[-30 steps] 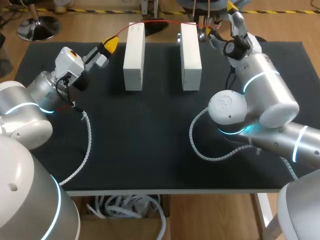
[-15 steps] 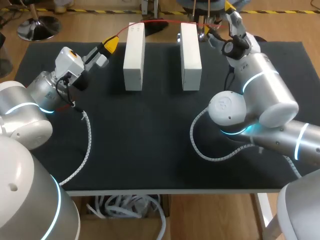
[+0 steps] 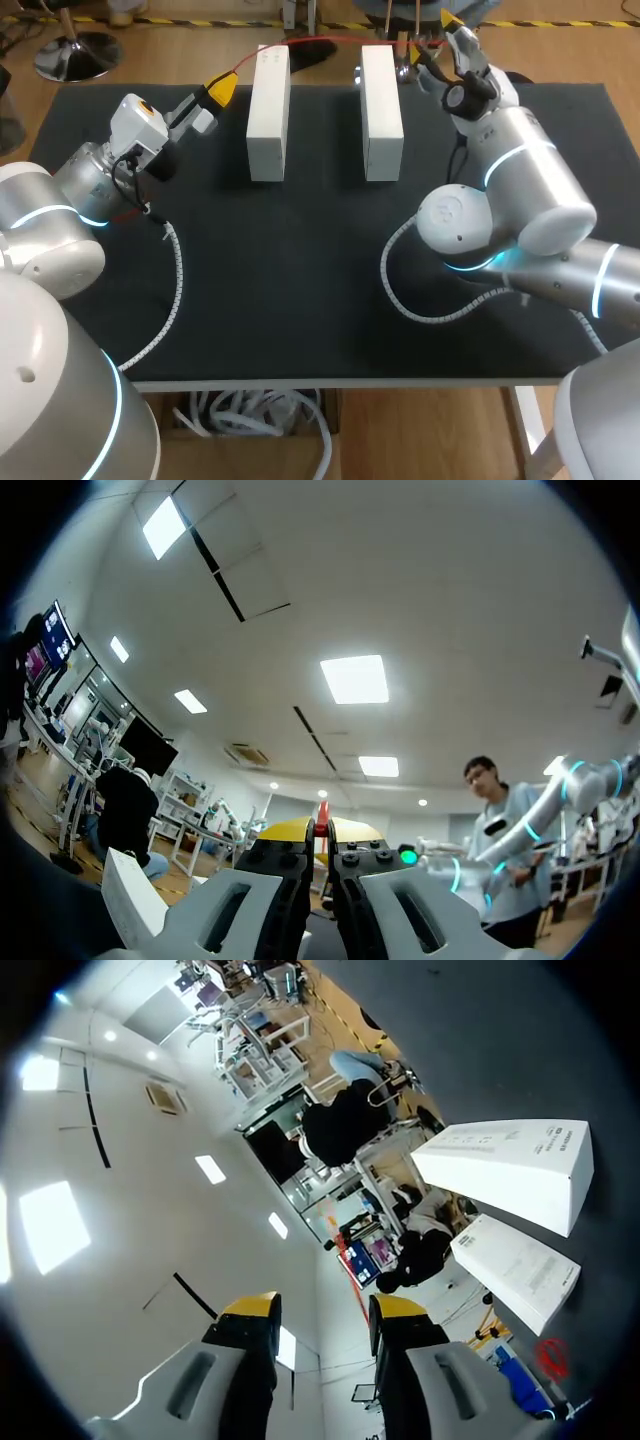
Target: Grab the tape and strap the tape.
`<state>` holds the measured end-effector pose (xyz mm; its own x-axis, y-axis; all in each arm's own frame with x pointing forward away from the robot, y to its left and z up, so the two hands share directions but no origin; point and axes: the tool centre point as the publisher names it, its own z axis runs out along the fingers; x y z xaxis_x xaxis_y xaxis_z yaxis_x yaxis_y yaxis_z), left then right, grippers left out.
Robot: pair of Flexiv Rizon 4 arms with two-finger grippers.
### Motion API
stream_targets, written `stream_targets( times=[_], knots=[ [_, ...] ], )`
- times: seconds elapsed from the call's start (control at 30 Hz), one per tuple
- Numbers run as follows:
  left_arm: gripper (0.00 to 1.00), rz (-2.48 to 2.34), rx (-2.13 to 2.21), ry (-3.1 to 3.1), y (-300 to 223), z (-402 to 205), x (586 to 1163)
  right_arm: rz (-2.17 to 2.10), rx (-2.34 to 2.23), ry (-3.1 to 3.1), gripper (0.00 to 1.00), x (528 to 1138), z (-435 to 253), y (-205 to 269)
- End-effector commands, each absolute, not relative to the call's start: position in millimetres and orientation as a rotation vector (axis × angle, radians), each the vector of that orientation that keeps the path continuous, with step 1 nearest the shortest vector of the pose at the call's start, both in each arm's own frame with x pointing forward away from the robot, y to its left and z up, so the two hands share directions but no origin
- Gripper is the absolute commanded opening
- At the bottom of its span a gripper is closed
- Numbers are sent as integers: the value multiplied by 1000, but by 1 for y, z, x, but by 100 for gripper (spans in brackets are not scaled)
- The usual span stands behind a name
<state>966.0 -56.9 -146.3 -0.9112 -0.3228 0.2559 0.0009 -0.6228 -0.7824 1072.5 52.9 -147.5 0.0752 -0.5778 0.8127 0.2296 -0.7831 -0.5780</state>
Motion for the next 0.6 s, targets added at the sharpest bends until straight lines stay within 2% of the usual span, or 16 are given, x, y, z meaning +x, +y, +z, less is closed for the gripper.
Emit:
stream_targets(
  times=[0.03, 0.13, 0.33, 0.37, 0.6],
  knots=[
    [0, -2616, -562, 1258, -57, -147, 966, -1768, -1775, 344, 38, 1072, -147, 56],
    [0, -2616, -562, 1258, -57, -147, 966, -1766, -1777, 337, 31, 1072, -147, 59],
    [0, -2616, -562, 1258, -57, -147, 966, -1779, -1790, 317, 10, 1071, -149, 62],
    [0, -2616, -562, 1258, -57, -147, 966, -1781, -1791, 315, 1, 1071, -149, 63],
    [0, -2616, -562, 1258, -57, -147, 966, -1848, -1820, 254, 0, 1069, -151, 64]
  ],
)
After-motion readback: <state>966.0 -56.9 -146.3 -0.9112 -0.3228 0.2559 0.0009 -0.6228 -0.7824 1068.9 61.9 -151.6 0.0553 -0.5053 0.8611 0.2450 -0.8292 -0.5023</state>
